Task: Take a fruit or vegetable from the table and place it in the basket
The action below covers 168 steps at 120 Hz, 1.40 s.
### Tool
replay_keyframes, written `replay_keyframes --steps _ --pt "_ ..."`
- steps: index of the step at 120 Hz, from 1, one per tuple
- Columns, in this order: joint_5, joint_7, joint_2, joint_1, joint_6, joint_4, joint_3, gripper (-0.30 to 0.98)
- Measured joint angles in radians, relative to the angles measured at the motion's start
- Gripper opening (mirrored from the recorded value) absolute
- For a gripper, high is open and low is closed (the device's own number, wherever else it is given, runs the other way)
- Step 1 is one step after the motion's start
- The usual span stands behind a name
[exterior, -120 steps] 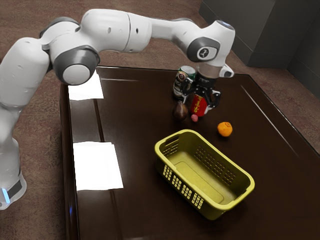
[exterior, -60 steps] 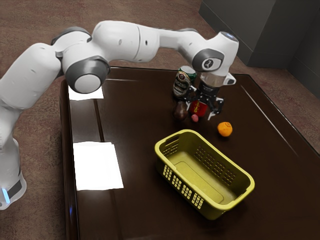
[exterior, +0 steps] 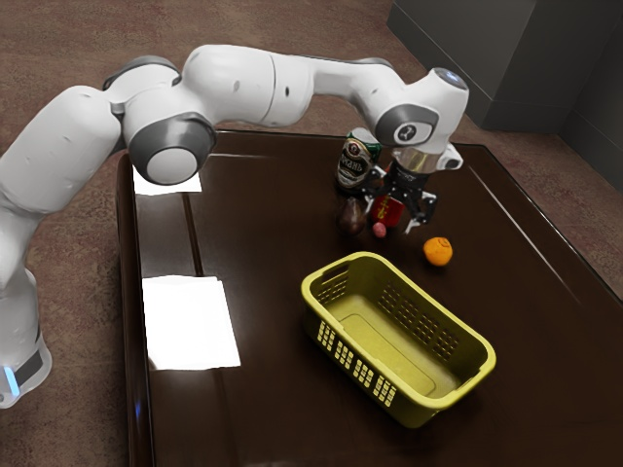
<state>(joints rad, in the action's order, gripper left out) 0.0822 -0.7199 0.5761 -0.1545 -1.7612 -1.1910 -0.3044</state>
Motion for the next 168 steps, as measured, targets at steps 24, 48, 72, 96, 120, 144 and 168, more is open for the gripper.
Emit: replay_keyframes --steps 24,48,72,96,120,144,168 --pt "0.015 0.024 0.016 0.004 -0.081 -0.037 -0.001 0.69" --pt "0.028 0.04 0.017 0.006 -0.114 -0.053 -0.001 0.69" --pt "0.045 0.052 0.017 0.006 -0.126 -0.08 -0.006 0.69" --pt "0.049 0.065 0.021 0.013 -0.15 -0.077 -0.01 0.69" --pt "0.049 0.086 0.022 0.026 -0.179 -0.093 -0.015 0.69" --pt "0.057 0.1 0.029 0.027 -0.189 -0.099 -0.015 0.69" --pt "0.062 0.109 0.036 0.028 -0.194 -0.099 -0.015 0.56"
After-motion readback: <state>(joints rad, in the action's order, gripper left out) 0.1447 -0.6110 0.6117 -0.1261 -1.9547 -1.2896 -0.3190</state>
